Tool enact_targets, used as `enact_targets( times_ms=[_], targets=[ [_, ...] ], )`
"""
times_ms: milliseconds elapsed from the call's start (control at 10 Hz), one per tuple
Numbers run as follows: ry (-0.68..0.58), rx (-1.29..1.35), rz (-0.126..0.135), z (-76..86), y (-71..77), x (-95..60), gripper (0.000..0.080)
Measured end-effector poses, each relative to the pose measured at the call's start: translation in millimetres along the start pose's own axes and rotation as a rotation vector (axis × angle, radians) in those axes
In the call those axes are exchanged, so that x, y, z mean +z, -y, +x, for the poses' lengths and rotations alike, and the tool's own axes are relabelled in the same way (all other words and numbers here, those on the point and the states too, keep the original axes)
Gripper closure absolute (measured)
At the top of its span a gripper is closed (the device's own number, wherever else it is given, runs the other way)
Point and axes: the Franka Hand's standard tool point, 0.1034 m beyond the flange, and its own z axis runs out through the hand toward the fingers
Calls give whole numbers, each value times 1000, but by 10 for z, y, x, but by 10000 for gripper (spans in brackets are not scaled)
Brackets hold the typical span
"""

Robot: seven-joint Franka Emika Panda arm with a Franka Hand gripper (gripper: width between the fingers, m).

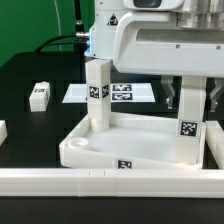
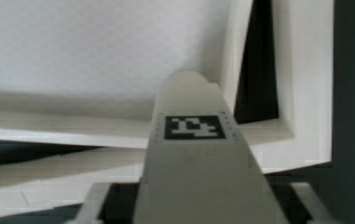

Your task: Assemble desk

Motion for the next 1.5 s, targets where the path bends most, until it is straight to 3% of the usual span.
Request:
enact_targets(
  times_ms=[400,1100,1500],
  targets=[
    [15,454,64,-4,50,5,509],
    [57,1107,66,-18,97,10,509],
    [69,1250,70,-23,118,13,509]
  ],
)
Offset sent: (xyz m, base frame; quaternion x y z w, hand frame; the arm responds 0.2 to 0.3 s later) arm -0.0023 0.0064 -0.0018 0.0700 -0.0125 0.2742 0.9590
